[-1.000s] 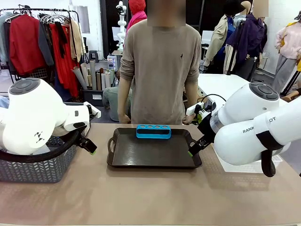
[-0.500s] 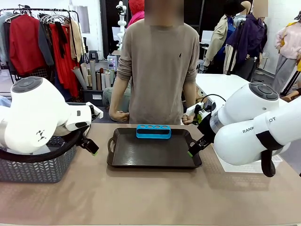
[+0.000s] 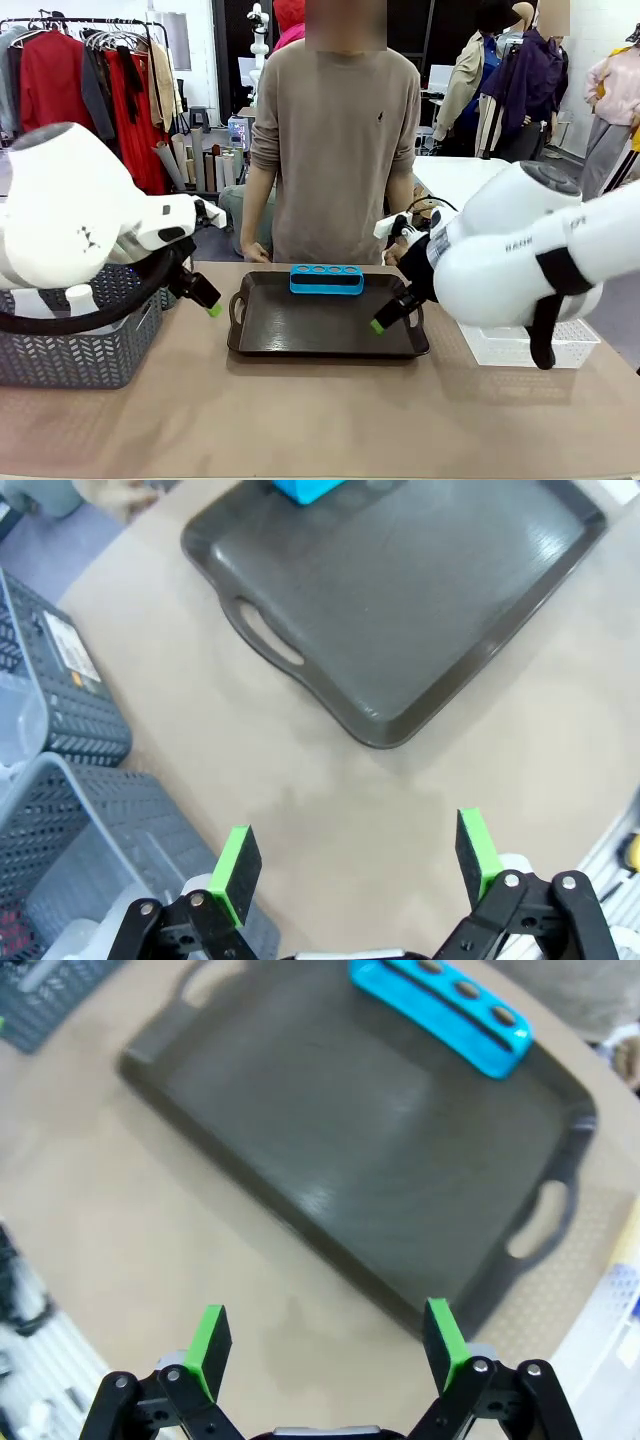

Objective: Prepare the laboratory tools.
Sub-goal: Pick up one Large Measuring Cup and place it on the Handle tray.

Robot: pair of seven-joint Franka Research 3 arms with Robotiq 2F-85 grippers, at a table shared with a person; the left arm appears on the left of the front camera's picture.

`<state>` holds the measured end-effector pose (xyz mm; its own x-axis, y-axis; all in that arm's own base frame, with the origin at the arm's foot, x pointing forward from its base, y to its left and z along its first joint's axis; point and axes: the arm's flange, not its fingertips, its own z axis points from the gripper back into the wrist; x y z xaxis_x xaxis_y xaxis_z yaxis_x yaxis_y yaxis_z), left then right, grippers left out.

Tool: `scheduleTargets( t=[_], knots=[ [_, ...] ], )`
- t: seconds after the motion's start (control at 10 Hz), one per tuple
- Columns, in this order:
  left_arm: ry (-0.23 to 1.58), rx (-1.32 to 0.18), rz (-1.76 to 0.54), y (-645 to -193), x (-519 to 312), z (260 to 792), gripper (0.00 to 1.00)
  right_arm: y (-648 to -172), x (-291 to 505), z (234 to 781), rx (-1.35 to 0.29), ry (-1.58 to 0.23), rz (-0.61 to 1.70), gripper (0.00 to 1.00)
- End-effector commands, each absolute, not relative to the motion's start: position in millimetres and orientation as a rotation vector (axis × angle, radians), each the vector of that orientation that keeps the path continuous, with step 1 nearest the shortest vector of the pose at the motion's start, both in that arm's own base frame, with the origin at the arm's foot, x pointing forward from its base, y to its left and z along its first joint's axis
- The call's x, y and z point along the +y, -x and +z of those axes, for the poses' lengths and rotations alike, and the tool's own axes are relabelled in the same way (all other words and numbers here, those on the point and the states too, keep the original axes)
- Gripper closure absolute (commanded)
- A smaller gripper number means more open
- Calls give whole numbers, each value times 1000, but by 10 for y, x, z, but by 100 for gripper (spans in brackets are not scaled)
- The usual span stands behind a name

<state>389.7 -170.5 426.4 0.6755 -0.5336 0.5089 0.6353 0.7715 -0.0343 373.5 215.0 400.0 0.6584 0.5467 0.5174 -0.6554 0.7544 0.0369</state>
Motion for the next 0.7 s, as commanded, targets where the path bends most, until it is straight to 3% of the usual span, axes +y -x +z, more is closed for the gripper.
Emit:
scheduleTargets(
  t=[0.0, 0.6],
  knots=[
    [322, -517, -699, -3959, -1505, 4433, 0, -3788, 1946, 4356, -462, -328, 704, 0],
    [403, -605, -870, -4068, -1034, 5309, 0, -3559, 1448, 5378, -541, -492, 736, 0]
  ],
)
